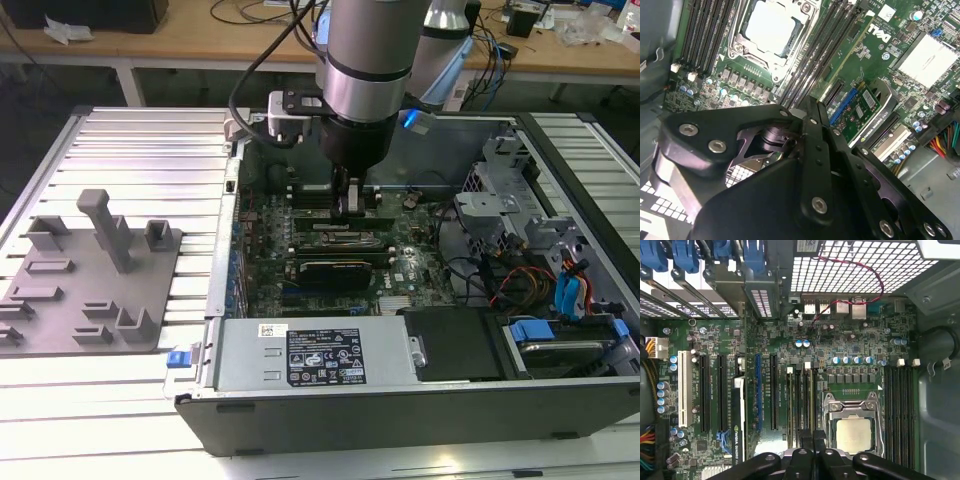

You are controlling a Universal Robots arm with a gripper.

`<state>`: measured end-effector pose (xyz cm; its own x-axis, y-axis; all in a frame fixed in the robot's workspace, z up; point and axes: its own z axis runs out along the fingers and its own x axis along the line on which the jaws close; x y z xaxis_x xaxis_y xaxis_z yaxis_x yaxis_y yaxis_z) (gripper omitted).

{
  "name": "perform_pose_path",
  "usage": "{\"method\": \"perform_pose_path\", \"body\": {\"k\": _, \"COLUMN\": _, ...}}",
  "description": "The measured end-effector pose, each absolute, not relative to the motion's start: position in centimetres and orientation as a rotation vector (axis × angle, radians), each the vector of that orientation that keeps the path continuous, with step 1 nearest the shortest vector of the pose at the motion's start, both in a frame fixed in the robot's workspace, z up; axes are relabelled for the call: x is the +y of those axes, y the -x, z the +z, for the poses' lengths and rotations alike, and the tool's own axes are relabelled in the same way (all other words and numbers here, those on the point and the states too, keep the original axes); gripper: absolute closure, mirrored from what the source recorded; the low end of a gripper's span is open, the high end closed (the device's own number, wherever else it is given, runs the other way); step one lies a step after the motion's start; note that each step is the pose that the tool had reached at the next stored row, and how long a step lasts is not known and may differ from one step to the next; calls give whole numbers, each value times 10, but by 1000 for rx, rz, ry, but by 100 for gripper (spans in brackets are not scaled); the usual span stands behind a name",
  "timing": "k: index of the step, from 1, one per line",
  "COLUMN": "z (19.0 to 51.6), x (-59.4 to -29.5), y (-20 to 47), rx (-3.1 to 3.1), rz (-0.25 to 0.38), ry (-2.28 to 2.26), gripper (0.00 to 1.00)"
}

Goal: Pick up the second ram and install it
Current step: 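Insert the second ram into the second slot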

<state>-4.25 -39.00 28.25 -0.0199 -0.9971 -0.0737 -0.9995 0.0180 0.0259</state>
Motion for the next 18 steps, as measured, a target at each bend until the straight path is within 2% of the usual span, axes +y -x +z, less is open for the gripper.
{"method": "perform_pose_path", "body": {"k": 10, "z": 279, "x": -390, "y": 43, "rx": 2217, "rz": 109, "ry": 2174, "gripper": 91}}
{"method": "perform_pose_path", "body": {"k": 18, "z": 259, "x": -390, "y": 43, "rx": 2208, "rz": 102, "ry": 2177, "gripper": 91}}
